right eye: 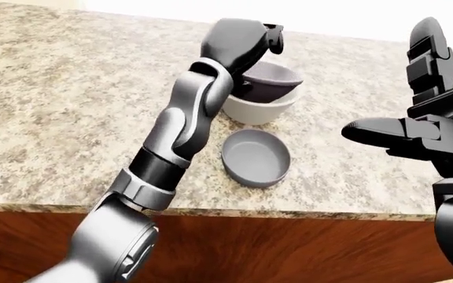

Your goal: Stack the bowls from largest to smallest.

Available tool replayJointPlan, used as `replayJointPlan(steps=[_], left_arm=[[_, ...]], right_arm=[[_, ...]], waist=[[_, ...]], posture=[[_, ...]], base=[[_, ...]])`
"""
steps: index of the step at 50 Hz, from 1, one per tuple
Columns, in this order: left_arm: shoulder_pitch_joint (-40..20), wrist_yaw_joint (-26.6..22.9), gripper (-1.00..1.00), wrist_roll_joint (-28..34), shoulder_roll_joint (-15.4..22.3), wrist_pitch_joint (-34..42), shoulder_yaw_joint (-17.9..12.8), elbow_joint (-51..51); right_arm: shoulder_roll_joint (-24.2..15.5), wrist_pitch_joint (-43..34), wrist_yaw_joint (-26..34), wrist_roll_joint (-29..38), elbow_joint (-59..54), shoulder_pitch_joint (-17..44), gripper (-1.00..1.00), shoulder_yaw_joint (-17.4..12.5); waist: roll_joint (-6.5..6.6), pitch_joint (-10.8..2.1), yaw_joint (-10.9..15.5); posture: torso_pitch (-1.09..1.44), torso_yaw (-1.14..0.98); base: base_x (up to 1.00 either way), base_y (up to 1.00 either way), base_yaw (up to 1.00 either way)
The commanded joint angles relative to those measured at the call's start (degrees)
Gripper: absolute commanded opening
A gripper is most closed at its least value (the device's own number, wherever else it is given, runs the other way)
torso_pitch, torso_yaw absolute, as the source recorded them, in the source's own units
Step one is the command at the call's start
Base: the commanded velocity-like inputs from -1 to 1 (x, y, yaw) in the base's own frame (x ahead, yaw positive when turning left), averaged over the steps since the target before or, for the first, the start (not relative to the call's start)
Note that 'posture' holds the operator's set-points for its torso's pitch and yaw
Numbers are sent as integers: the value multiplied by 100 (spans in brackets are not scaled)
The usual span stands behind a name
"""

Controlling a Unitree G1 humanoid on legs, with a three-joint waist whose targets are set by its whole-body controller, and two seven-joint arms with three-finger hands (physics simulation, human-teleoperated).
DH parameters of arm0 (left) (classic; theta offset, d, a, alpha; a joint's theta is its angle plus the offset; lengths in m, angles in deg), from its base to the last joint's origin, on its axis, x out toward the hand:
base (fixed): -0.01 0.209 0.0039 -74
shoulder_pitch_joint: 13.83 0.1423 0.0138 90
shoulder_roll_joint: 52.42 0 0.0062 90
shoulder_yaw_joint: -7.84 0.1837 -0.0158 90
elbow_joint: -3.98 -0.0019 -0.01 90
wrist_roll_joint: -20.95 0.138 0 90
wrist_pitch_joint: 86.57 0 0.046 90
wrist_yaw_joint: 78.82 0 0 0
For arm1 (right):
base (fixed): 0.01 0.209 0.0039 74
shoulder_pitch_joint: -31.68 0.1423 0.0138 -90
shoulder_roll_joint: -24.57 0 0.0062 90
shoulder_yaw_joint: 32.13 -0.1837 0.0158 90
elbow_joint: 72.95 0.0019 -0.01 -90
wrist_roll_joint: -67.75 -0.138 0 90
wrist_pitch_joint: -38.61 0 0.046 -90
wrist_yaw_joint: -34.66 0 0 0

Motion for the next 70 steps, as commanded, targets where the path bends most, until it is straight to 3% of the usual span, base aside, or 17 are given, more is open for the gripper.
replayJointPlan(steps=[1,10,15,17,22,29,38,46,55,70], left_arm=[[-159,-266,15,88,30,29,-46,564],[493,-1177,17,49,194,-10,-110,2011],[1233,-2099,22,-113,96,-104,-6,3318],[1548,-2611,11,-98,92,-185,90,3974],[1980,-3381,11,-104,45,-440,144,4921],[2389,-4442,15,-354,-41,-760,231,5748],[3024,-5189,25,-197,-303,-992,481,6293],[3509,-5401,33,-90,-491,-1095,698,6355],[3903,-4966,34,116,-661,-1384,891,5916],[3620,-4414,21,264,-682,-1463,780,4834]], right_arm=[[-192,152,-70,-99,10,113,100,-170],[-426,222,-255,-308,8,132,100,-173],[-413,232,-244,-297,36,80,100,-191],[-452,205,-267,-366,44,74,100,-262],[-396,234,-121,-251,0,-28,100,-330],[-267,234,-1,-107,2,-82,100,-322],[-119,235,80,26,18,-118,100,-289],[-34,234,98,102,50,-123,100,-225],[128,218,145,207,116,-176,100,-171],[130,190,150,240,76,-100,100,-137]], waist=[[-43,-136,5],[-15,-86,3],[-3,-87,12],[-2,-81,17],[2,-58,36],[14,-54,62],[3,-45,89],[-21,-44,111],[-67,-61,129],[-91,-95,125]], posture=[[0,0],[0,0],[0,0],[0,0],[0,0],[0,0],[0,0],[0,0],[0,0],[0,0]], base=[[0,0,0],[0,0,0],[0,0,0],[0,0,0],[0,0,0],[0,0,0],[0,0,0],[0,0,0],[0,0,0],[0,0,0]])
